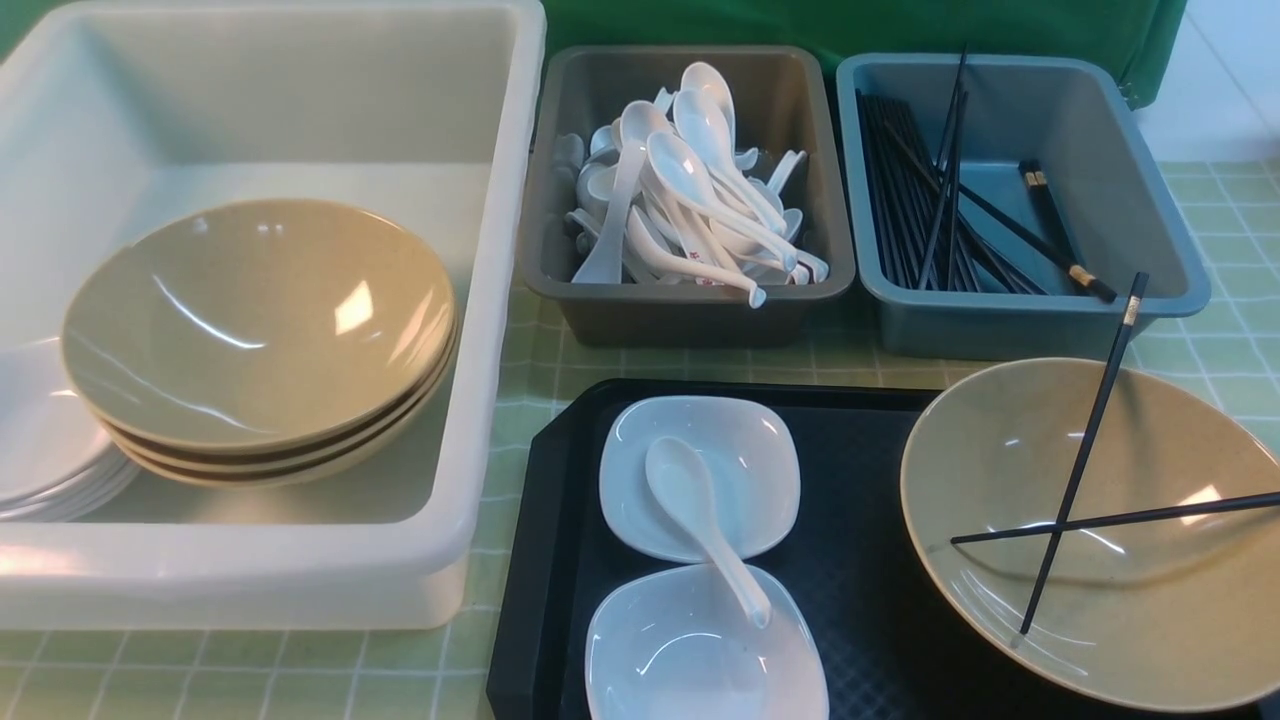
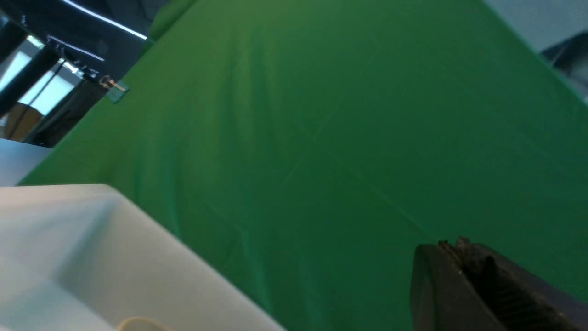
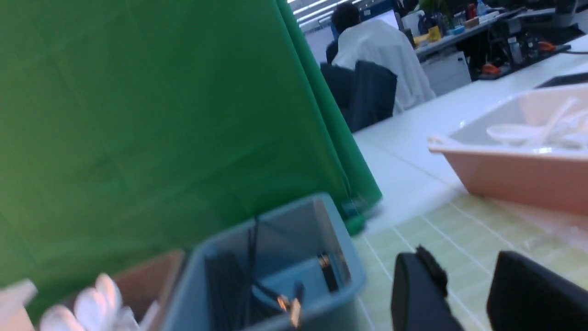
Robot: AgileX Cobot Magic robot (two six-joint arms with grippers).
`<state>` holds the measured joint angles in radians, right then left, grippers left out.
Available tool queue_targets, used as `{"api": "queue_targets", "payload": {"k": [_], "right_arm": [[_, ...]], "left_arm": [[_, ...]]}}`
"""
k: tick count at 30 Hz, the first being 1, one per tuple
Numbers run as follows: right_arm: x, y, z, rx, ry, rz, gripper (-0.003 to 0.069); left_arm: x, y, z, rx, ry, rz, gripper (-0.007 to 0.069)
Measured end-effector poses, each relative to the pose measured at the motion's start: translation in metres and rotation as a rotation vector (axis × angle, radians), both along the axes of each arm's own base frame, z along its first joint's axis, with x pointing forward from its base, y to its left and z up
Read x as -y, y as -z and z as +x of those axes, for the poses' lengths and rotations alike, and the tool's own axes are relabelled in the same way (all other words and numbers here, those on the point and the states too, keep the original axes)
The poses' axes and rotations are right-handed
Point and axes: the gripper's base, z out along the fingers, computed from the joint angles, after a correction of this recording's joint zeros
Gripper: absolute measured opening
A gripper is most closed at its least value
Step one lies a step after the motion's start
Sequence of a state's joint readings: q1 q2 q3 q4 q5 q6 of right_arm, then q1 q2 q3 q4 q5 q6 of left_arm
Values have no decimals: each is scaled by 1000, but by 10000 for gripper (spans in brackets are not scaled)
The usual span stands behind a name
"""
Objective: On green table put chopsticks spoon bowls plates into blue grey white boxes.
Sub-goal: 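Move the grippers toward the tableware on the black tray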
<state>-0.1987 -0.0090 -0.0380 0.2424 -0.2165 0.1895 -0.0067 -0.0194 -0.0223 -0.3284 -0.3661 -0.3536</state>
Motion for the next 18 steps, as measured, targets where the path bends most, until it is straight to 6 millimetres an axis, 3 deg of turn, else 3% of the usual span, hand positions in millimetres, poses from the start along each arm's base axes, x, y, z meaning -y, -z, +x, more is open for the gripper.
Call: {"api": "queue_targets", "payload": {"k": [2, 4, 5, 6, 9, 12, 13, 18], "right_arm": [[0, -20, -3, 43, 0, -7, 236], [-1, -59, -5, 102, 0, -18, 236], [-1, -62, -5, 104, -1, -18, 236], [-1, -83, -4, 112, -7, -21, 236], [-3, -120, 3, 49, -39, -23, 236], [-5, -141, 13, -53, -70, -41, 236], [-6, -150, 22, -163, -98, -73, 236], [-4, -151, 46, -359, -134, -172, 236]], "left_arm": [[2, -25, -7, 45, 35, -12, -1], [6, -64, -13, 46, 69, 11, -1], [6, -68, -13, 51, 67, 17, -1], [8, -93, -14, 31, 72, 55, -1], [11, -132, -3, -108, 69, 140, -1], [12, -145, 9, -244, 71, 177, -1], [12, -146, 20, -350, 75, 206, -1], [14, -135, 32, -473, 75, 360, -1]]}}
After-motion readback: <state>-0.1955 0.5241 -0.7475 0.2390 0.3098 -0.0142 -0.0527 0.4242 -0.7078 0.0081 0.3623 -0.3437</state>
